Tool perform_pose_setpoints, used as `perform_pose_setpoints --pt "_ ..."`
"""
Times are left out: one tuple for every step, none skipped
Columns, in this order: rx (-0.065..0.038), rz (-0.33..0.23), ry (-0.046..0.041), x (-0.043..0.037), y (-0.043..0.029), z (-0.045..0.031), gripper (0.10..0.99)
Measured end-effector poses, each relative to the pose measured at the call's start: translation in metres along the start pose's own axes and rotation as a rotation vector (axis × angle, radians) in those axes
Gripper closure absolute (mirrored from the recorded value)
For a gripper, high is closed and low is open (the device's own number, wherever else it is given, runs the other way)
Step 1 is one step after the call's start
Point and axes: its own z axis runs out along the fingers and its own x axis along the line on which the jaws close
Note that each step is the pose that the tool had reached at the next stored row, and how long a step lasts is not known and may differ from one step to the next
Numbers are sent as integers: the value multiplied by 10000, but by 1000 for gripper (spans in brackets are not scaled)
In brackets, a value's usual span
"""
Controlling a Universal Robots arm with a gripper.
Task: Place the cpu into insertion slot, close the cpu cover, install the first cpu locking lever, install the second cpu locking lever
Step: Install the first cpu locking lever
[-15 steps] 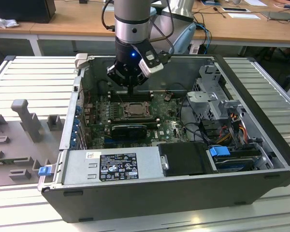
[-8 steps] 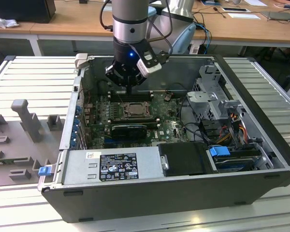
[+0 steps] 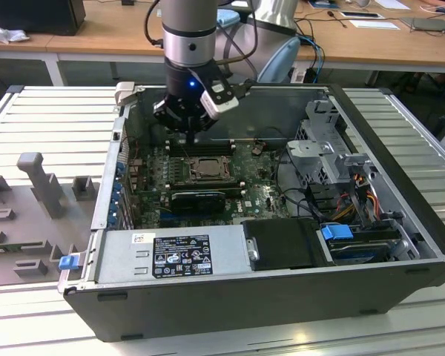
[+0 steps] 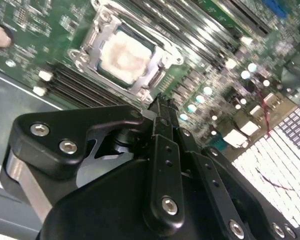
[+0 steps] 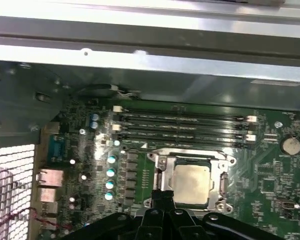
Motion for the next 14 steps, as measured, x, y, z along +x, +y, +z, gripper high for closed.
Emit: perform_pose_setpoints --pt "-6 -1 -1 39 3 3 980" --pt "-8 1 -2 79 7 7 980" --pt "-8 6 -3 109 11 11 980" --pt "-10 18 -4 148 19 17 980" --pt "-10 29 -4 174 24 21 980" --pt "-8 36 -3 204 30 27 980" --pt "-8 40 -3 236 37 33 980" --pt "-8 42 -3 273 46 39 980" --pt "-9 42 -4 310 56 44 980" --pt "-9 44 -4 367 99 58 980" --pt "-8 45 -3 369 149 74 980" --pt "-8 43 -3 366 180 82 980" --pt "-9 43 -4 363 217 87 980" --pt "-9 44 -4 362 242 91 980"
